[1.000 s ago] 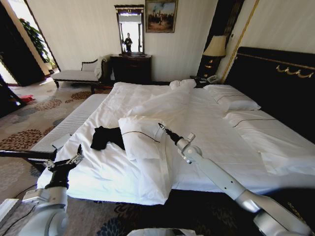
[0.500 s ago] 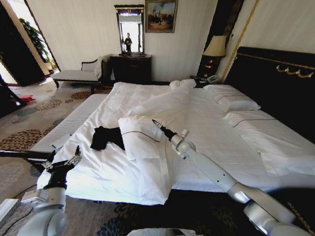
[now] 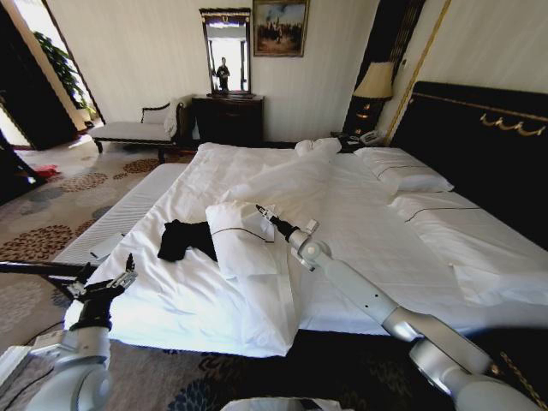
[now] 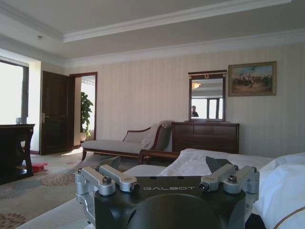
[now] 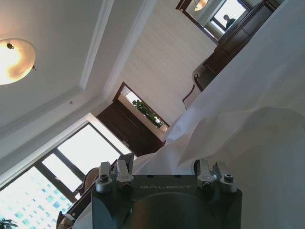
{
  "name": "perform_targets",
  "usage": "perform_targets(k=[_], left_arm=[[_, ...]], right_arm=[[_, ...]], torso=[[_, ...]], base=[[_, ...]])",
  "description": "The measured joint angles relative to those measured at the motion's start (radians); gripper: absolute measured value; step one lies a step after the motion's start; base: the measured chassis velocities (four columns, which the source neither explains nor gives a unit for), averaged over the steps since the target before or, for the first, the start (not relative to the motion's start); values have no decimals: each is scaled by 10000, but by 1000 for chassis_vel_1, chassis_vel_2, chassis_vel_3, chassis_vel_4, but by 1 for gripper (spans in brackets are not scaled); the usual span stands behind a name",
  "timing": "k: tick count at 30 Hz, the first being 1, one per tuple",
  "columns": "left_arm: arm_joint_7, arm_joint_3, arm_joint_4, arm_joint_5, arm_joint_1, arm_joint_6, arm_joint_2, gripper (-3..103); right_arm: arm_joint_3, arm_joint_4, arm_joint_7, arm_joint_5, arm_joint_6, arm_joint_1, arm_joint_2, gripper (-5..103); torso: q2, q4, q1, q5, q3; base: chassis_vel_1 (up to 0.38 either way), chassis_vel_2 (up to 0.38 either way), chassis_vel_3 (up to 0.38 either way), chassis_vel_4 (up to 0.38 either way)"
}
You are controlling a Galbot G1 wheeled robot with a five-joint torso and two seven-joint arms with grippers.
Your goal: Fold the clothes on the bed.
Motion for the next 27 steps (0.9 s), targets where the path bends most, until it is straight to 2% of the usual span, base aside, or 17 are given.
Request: perform_targets(k=[1, 5, 7, 11, 13, 15, 16, 18, 20, 22, 23, 27], left_arm=[[0, 0, 0, 0, 0, 0, 0, 100], [0, 62, 102, 23, -88, -18, -6, 100], [0, 79, 116, 27, -104, -24, -9, 100], [1, 115, 170, 31, -162, -42, -1, 100], [1, 118, 176, 30, -171, -44, 3, 100], [1, 135, 209, 17, -216, -50, 20, 100], [1, 135, 209, 17, -216, -50, 20, 100], [2, 166, 256, 6, -265, -61, 45, 100], [2, 186, 282, -18, -300, -64, 66, 100], [1, 214, 425, -194, -471, -66, 208, 100], [1, 214, 425, -194, -471, -66, 208, 100], [-4, 335, 578, -389, -693, -66, 392, 100]], right_arm=[[0, 0, 0, 0, 0, 0, 0, 63], [-7, 143, 1, -148, 75, -115, -114, 41], [-7, 192, 1, -224, 113, -168, -134, 41], [28, 401, 18, -435, 265, -385, -221, 20], [50, 433, 23, -440, 288, -410, -234, 20], [192, 552, 62, -441, 381, -485, -271, 9], [192, 552, 62, -441, 381, -485, -271, 9], [491, 720, 126, -423, 524, -586, -288, 2], [717, 886, 163, -383, 624, -687, -319, 1], [1804, 1955, 278, -308, 1051, -1444, -613, 0], [1804, 1955, 278, -308, 1051, -1444, -613, 0], [3420, 3157, 317, -654, 1450, -2840, -875, 0]], torso=[[0, 0, 0, 0, 0], [0, -1, 0, 0, 0], [1, 0, 0, -1, -1], [0, 1, 0, 0, -1], [0, 1, 0, 0, -1], [0, 0, 0, 1, 0], [0, 0, 0, 1, 0], [0, 3, 0, 0, 0], [0, 4, 0, 1, 0], [0, 1, 1, 0, 0], [0, 1, 1, 0, 0], [1, 0, 0, 0, -2]], base=[[0, 0, 0, 0], [0, 0, 0, 0], [0, 0, 0, 0], [0, 0, 0, 0], [0, 0, 0, 0], [0, 0, 0, 0], [0, 0, 0, 0], [0, 0, 0, 0], [0, 0, 0, 0], [0, 0, 0, 0], [0, 0, 0, 0], [0, 0, 0, 0]])
